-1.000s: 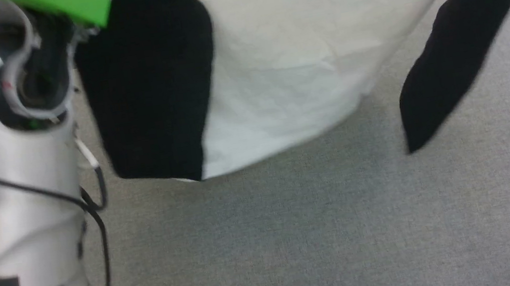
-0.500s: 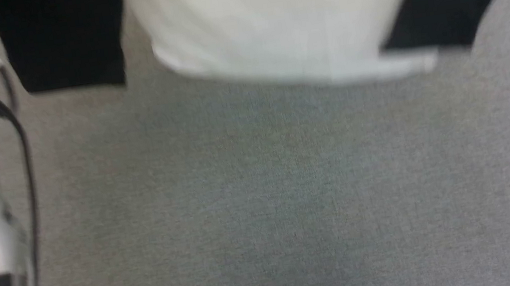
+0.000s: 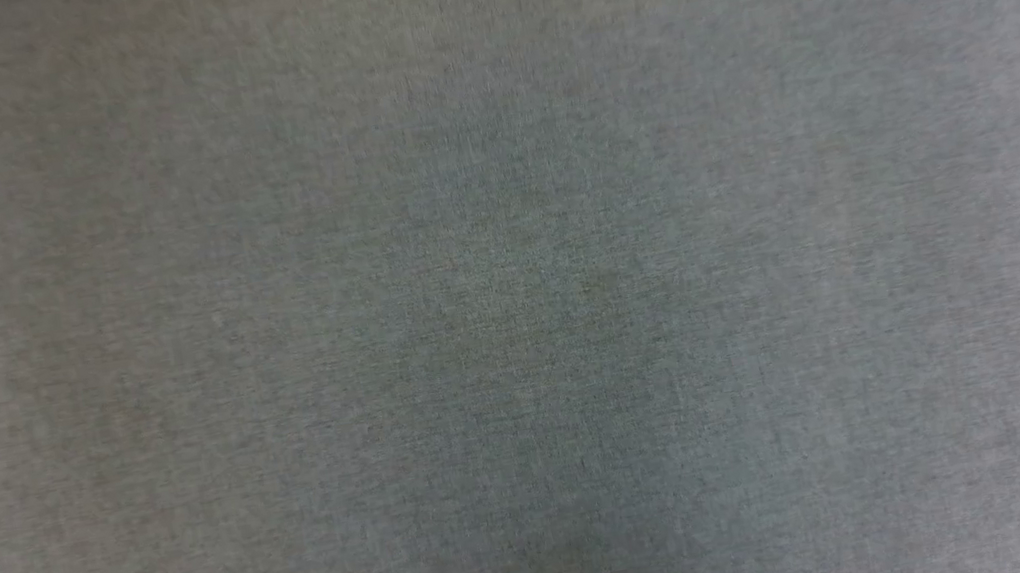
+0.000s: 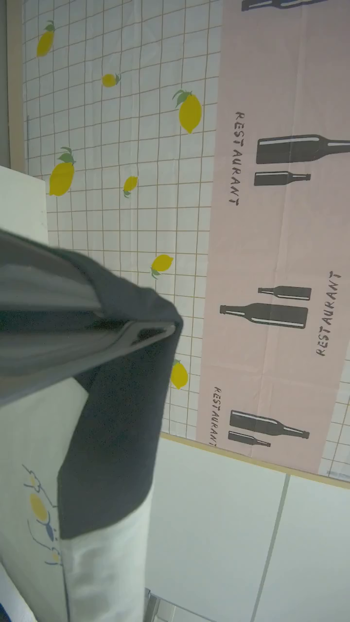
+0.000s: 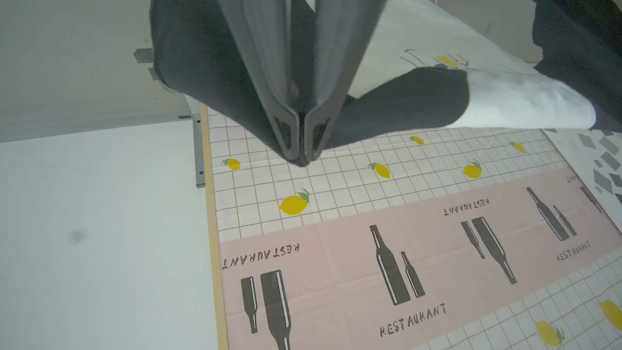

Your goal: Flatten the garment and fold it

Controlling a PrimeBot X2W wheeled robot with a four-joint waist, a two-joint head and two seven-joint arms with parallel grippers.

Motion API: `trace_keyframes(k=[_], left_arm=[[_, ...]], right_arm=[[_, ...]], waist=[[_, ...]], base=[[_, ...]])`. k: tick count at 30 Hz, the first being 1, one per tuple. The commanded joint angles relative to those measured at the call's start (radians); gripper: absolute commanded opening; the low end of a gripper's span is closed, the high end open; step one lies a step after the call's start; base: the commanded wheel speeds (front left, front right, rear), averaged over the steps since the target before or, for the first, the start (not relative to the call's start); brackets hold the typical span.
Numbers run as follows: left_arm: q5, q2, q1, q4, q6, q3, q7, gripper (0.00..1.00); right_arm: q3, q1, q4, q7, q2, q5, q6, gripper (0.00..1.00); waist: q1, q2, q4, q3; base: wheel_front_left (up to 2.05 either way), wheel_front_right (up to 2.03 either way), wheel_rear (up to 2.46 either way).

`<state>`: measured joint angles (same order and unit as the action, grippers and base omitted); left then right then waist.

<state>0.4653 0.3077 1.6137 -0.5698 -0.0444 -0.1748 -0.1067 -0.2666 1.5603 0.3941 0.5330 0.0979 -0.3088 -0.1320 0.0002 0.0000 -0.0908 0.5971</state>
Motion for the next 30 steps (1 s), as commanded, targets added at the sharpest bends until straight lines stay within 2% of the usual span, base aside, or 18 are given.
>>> trace_keyframes(k=[1, 6, 10, 14, 18, 22, 30], left_arm=[[0.005, -0.004, 0.006, -0.021, -0.01, 0.003, 0.016, 0.0], [0.048, -0.014, -0.056, -0.101, -0.041, 0.012, 0.058, 0.0], [0.087, -0.028, -0.144, -0.121, -0.06, 0.008, 0.066, 0.0], [0.13, -0.031, -0.282, -0.08, -0.074, -0.003, 0.058, 0.0], [0.195, -0.035, -0.48, 0.028, -0.079, 0.001, 0.032, 0.0], [0.242, -0.033, -0.734, 0.188, -0.041, 0.02, 0.001, 0.0], [0.321, -0.052, -1.235, 0.513, 0.093, 0.045, -0.093, 0.0]], right_arm=[[0.01, -0.003, 0.011, -0.01, 0.003, -0.002, 0.001, 0.0], [0.06, -0.091, 0.023, -0.025, 0.024, -0.052, 0.001, 0.0], [0.097, -0.209, -0.013, -0.029, 0.061, -0.127, 0.001, 0.0], [0.135, -0.381, -0.094, -0.037, 0.103, -0.212, 0.001, 0.0], [0.13, -0.597, -0.2, -0.04, 0.126, -0.288, 0.001, 0.0], [0.084, -0.812, -0.296, -0.026, 0.127, -0.337, 0.001, 0.0], [0.003, -1.192, -0.468, 0.069, 0.079, -0.366, 0.001, 0.0]], waist=[[-0.0002, 0.0, -0.001, 0.055], [-0.0002, 0.0, 0.02, 0.051], [-0.0002, 0.0, 0.047, 0.015], [-0.0002, 0.0, 0.068, -0.049], [-0.0002, 0.0, 0.081, -0.135], [-0.0002, 0.0, 0.082, -0.227], [-0.0002, 0.0, 0.077, -0.36]], base=[[0.0, 0.0, 0.0], [0.0, 0.0, 0.0], [0.0, 0.0, 0.0], [0.0, 0.0, 0.0], [0.0, 0.0, 0.0], [0.0, 0.0, 0.0], [0.0, 0.0, 0.0]])
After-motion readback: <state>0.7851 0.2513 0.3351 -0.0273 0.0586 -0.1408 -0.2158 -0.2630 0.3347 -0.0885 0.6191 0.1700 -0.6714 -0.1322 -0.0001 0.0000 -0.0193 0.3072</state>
